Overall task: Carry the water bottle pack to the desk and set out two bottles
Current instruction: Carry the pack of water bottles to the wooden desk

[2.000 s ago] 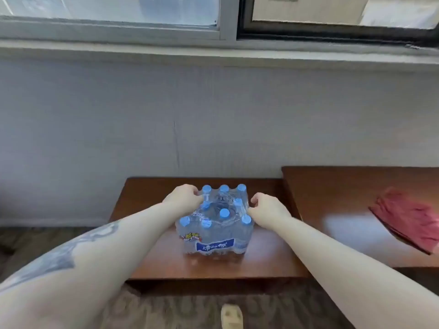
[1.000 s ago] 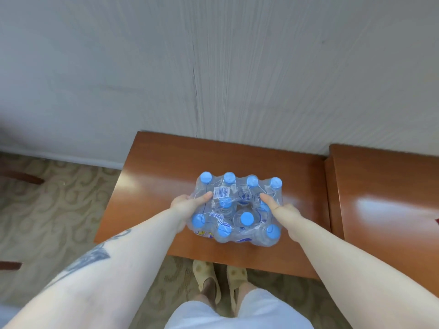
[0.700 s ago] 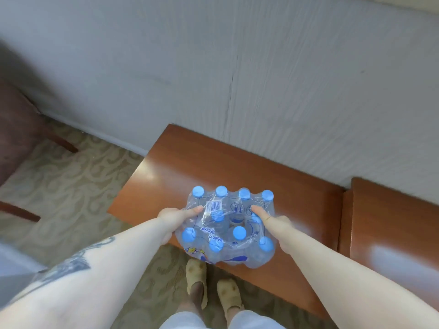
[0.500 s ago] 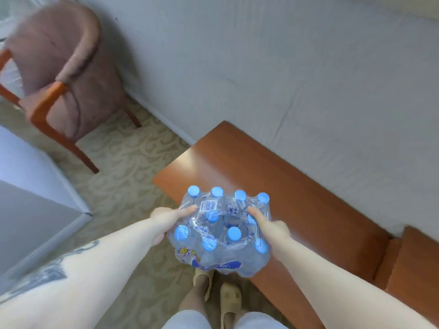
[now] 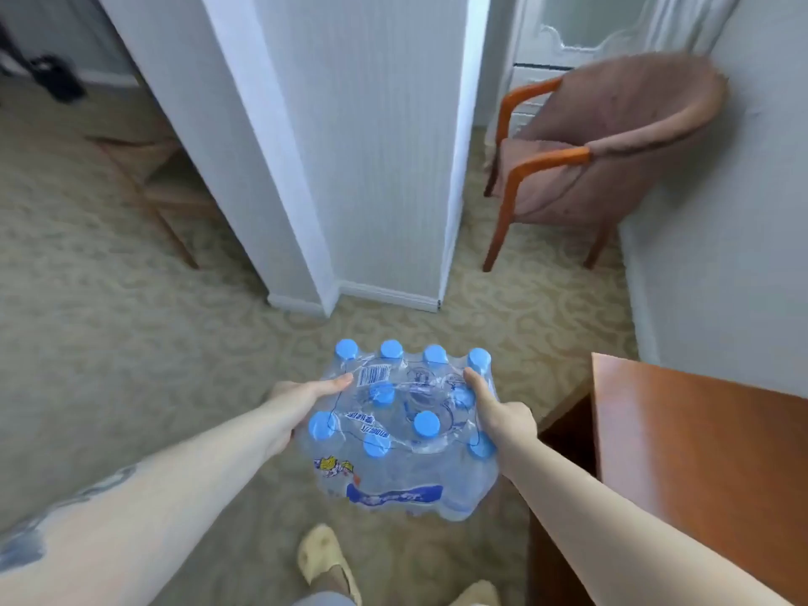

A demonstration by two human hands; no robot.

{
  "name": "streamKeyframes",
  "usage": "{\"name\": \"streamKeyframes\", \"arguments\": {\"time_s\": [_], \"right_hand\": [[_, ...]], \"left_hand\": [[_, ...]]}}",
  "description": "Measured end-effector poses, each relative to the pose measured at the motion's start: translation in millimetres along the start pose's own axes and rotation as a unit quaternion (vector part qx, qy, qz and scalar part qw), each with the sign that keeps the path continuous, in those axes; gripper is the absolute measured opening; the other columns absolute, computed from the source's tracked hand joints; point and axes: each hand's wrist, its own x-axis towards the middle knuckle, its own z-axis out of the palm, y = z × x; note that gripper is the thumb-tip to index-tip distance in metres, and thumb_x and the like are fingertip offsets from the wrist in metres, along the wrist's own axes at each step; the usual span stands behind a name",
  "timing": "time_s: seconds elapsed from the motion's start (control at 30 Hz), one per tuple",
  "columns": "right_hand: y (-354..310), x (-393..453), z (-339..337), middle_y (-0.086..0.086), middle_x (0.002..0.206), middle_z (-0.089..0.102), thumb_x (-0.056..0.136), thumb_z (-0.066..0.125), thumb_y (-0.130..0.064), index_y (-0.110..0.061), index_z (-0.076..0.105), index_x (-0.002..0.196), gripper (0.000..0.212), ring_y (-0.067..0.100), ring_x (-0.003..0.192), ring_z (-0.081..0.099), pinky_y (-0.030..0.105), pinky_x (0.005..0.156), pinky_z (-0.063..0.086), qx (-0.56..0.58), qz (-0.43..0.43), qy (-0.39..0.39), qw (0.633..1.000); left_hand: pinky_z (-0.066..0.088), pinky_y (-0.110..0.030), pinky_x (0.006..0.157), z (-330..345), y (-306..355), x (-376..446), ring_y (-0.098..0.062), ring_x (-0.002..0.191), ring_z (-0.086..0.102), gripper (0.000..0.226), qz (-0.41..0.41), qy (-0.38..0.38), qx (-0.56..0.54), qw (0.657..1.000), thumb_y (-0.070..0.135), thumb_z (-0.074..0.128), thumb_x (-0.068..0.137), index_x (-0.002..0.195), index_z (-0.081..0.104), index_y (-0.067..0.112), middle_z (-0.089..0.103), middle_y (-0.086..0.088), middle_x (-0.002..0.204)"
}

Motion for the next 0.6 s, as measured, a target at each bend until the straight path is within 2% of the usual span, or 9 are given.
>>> {"name": "streamKeyframes", "arguments": {"time_s": [0.07, 0.1, 0.13, 0.2, 0.33, 0.4, 0.5, 0.6], "right_hand": [[-18, -12, 55, 0.003, 0.071, 0.062, 0.049, 0.061, -0.085, -0.006, 0.057, 0.066, 0.081, 0.024, 0.071, 0.065, 0.035, 0.062, 0.053, -0.027, -0.02, -0.02, 0.999], [-28, -20, 83, 0.004, 0.071, 0.061, 0.054, 0.057, -0.085, -0.005, 0.057, 0.066, 0.082, 0.023, 0.069, 0.063, 0.033, 0.058, 0.05, -0.04, -0.031, -0.028, 0.998], [-38, -28, 112, 0.004, 0.071, 0.061, 0.058, 0.055, -0.084, -0.003, 0.057, 0.068, 0.082, 0.023, 0.067, 0.061, 0.032, 0.054, 0.047, -0.047, -0.039, -0.037, 0.997], [-56, -40, 169, 0.005, 0.075, 0.059, 0.068, 0.053, -0.079, -0.001, 0.054, 0.077, 0.079, 0.021, 0.064, 0.057, 0.029, 0.049, 0.041, -0.056, -0.051, -0.06, 0.995], [-77, -63, 262, 0.006, 0.082, 0.059, 0.077, 0.055, -0.069, -0.006, 0.054, 0.096, 0.065, 0.023, 0.066, 0.057, 0.027, 0.046, 0.037, -0.069, -0.053, -0.105, 0.991], [-89, -76, 300, 0.007, 0.082, 0.059, 0.08, 0.052, -0.066, -0.007, 0.053, 0.098, 0.061, 0.025, 0.068, 0.058, 0.029, 0.05, 0.039, -0.089, -0.059, -0.117, 0.987], [-114, -91, 354, 0.011, 0.092, 0.063, 0.082, 0.048, -0.065, -0.004, 0.057, 0.1, 0.063, 0.029, 0.078, 0.061, 0.031, 0.058, 0.045, -0.115, -0.076, -0.138, 0.981], [-145, -93, 410, 0.014, 0.099, 0.067, 0.083, 0.048, -0.059, -0.005, 0.061, 0.099, 0.058, 0.031, 0.085, 0.065, 0.034, 0.065, 0.047, -0.144, -0.09, -0.162, 0.972]], "left_hand": [[0.059, -0.037, 0.073, -58, -18, 1, -0.026, 0.077, 0.074, 0.071, -0.005, 0.035, -0.065, 0.997, 0.051, 0.092, 0.041, 0.097, 0.074, 0.011, 0.078, -0.009, 0.088], [0.058, -0.043, 0.083, -86, -26, 0, -0.029, 0.085, 0.073, 0.077, -0.01, 0.053, -0.1, 0.994, 0.052, 0.092, 0.037, 0.1, 0.073, 0.012, 0.076, -0.01, 0.095], [0.057, -0.047, 0.087, -112, -33, 0, -0.03, 0.086, 0.073, 0.081, -0.015, 0.072, -0.136, 0.988, 0.051, 0.092, 0.034, 0.101, 0.073, 0.012, 0.076, -0.011, 0.097], [0.058, -0.05, 0.085, -163, -43, 2, -0.032, 0.082, 0.074, 0.081, -0.026, 0.11, -0.195, 0.974, 0.049, 0.093, 0.03, 0.099, 0.073, 0.01, 0.076, -0.012, 0.095], [0.057, -0.048, 0.088, -246, -46, 12, -0.032, 0.088, 0.072, 0.086, -0.016, 0.149, -0.252, 0.956, 0.053, 0.092, 0.028, 0.101, 0.072, 0.011, 0.075, -0.011, 0.1], [0.058, -0.049, 0.085, -281, -41, 19, -0.032, 0.085, 0.072, 0.082, -0.011, 0.195, -0.271, 0.942, 0.055, 0.091, 0.03, 0.097, 0.072, 0.011, 0.074, -0.01, 0.097], [0.057, -0.049, 0.086, -325, -40, 31, -0.032, 0.086, 0.07, 0.074, -0.01, 0.225, -0.285, 0.932, 0.065, 0.085, 0.038, 0.088, 0.069, 0.013, 0.072, -0.009, 0.097], [0.057, -0.051, 0.085, -366, -36, 56, -0.036, 0.086, 0.07, 0.081, -0.026, 0.254, -0.323, 0.911, 0.071, 0.081, 0.044, 0.095, 0.066, 0.01, 0.072, -0.013, 0.099]]}}
